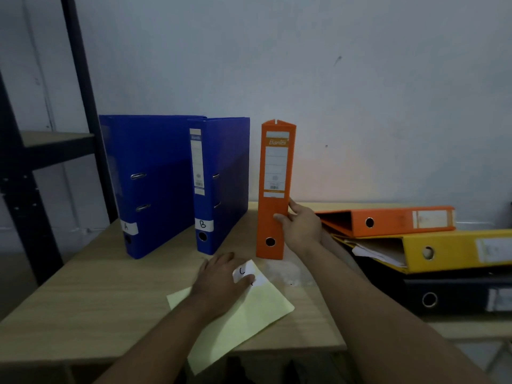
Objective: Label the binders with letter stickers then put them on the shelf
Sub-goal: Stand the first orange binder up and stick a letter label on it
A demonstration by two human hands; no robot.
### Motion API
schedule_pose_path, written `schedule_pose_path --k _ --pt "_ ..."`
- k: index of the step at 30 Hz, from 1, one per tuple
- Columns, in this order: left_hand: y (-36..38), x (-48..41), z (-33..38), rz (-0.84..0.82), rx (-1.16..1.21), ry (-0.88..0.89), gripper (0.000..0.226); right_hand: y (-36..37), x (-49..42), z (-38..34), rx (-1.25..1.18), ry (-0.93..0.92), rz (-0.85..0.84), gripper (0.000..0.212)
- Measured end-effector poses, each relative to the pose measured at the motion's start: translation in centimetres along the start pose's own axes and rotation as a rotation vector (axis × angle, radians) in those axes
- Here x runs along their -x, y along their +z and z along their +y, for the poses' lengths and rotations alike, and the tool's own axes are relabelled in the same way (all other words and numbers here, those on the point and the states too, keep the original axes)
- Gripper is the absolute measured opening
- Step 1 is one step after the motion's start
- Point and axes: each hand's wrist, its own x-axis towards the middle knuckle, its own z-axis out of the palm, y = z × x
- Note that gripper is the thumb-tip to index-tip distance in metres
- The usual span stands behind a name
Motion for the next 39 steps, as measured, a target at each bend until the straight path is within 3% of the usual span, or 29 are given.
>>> schedule_pose_path --k 7,11,17,21,24,26,31,33,37,39 --pt "-0.5 1.6 0.6 0.076 0.093 0.031 0.045 -0.3 -0.5 0.4 -0.051 -0.001 -0.071 0.060" --pt "-0.6 1.5 0.9 0.084 0.060 0.017 0.046 -0.4 -0.8 0.3 -0.096 0.008 -0.103 0.060" --pt "-0.7 1.1 1.2 0.107 0.062 -0.011 0.048 0.1 0.3 0.9 -0.148 -0.013 -0.018 0.053" --pt "-0.5 0.6 1.9 0.139 0.114 0.013 0.039 0.4 1.2 2.3 -0.190 0.032 0.068 0.059" --pt "-0.2 0.0 2.3 0.117 0.134 0.045 0.030 0.3 2.4 3.5 -0.164 0.059 0.219 0.031" --pt "0.1 -0.4 2.7 0.094 0.183 0.080 0.023 0.5 3.5 5.0 -0.183 0.090 0.158 0.012" --pt "0.4 -1.5 4.1 0.061 0.308 0.147 0.021 0.3 5.2 7.3 -0.283 0.013 -0.272 0.017" --pt "0.4 -1.8 4.6 0.057 0.358 0.140 0.020 0.1 5.1 7.3 -0.247 -0.016 -0.314 0.010" --pt "0.7 -2.1 5.0 0.136 0.261 0.065 0.015 -0.4 4.8 7.6 -0.274 0.030 -0.272 0.022" --pt "0.9 -2.1 4.8 0.143 0.194 0.009 0.029 -0.4 4.9 7.8 -0.292 0.011 -0.245 0.024"
